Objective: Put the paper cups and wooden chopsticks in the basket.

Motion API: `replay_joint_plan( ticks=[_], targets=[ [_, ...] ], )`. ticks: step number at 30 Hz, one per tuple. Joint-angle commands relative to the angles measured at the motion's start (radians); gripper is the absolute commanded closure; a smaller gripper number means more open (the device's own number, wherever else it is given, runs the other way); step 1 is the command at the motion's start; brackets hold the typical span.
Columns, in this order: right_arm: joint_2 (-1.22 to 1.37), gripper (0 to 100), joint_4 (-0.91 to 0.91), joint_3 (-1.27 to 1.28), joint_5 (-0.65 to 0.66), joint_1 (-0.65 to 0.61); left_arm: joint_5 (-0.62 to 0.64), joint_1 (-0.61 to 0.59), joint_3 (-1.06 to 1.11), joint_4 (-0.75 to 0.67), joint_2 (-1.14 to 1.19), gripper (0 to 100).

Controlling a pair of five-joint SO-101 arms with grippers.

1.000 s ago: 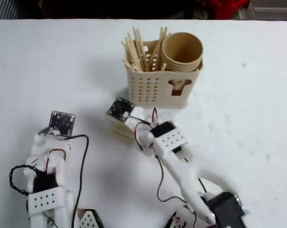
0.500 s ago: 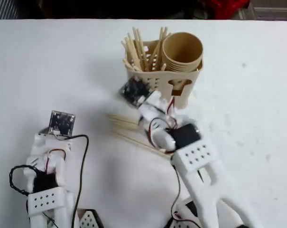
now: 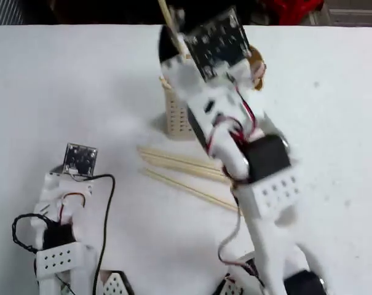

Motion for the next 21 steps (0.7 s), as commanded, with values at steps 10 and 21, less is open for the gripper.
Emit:
replay_joint_plan(
  ticks=[10,21],
  targets=[
    [0.170,96.7,-0.163,-0.063,-0.015,0.091,0.006,0.013,-0.005,-0.018,-0.012,91],
    [0.163,92.3,0.028,-0.066,-0.009,0.085,0.006,0.013,-0.005,-0.020,-0.012,91]
  ],
)
